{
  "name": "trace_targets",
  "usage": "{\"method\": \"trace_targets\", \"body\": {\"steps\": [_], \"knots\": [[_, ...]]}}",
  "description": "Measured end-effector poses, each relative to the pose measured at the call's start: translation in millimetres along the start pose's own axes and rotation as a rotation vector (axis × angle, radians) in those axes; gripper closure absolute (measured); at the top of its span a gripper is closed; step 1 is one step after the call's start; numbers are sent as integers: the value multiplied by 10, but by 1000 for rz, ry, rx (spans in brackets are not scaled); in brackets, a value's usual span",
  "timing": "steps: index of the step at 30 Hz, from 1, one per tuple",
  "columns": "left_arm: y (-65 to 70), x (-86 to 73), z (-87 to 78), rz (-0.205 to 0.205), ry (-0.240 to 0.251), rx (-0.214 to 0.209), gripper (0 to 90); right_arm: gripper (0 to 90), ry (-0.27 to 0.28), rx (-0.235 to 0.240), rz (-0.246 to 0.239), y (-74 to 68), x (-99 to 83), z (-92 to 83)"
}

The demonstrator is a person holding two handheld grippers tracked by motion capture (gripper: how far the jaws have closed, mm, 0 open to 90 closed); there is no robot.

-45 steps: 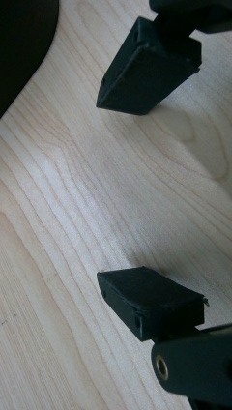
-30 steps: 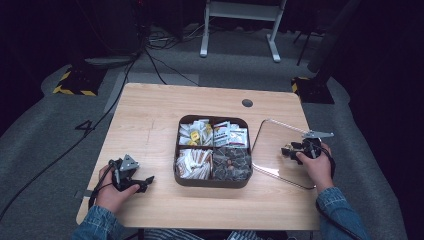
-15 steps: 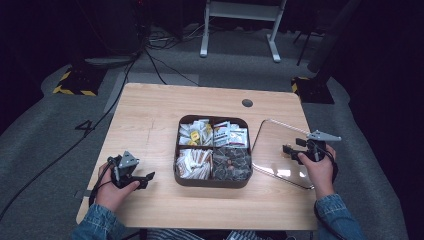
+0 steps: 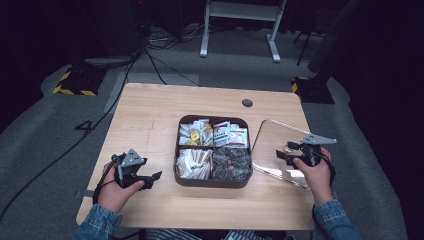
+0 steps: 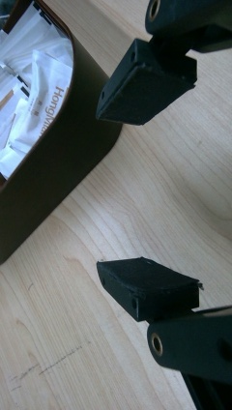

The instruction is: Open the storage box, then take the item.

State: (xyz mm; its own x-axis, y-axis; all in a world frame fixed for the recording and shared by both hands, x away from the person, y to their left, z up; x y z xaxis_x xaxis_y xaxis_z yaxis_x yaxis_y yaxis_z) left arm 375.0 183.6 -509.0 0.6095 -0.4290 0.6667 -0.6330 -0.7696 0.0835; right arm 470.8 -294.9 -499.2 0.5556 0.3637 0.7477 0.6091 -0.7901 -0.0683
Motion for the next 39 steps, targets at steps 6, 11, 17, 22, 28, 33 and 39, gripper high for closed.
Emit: {"method": "trace_targets", "body": {"steps": [6,11,17,22,28,33,39], "knots": [[70,121,-30,-3,4,-10,265,313,0,7,2,1,-25,-15],[203,294,-2,12,15,-38,267,313,0,2,7,-1,-56,-41],[366,452,101,42,22,-82,274,312,3,3,3,-24,-89,-77],[449,568,211,68,17,-99,284,311,2,7,-8,-73,-118,-103],[542,655,392,90,6,-130,282,309,1,11,-17,-139,-151,-133],[582,648,539,84,-26,-142,285,310,10,20,-23,-191,-139,-159],[591,611,611,81,-59,-140,286,310,18,30,-40,-249,-132,-177]]}}
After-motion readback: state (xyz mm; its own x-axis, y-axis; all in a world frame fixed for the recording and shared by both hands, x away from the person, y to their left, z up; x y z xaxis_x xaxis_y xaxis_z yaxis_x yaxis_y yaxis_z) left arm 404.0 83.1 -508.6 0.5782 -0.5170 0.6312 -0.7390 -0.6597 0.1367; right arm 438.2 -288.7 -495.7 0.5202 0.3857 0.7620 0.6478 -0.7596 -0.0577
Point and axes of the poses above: each handheld gripper's, and its own axes: z roughly forward along the jaws, x roughly out of its top, y roughly to its right, the point moved 8 cm from there along z, roughly forward along the jaws, and after that the axes turned 6 degrees about -y, right-handed, at the moved point
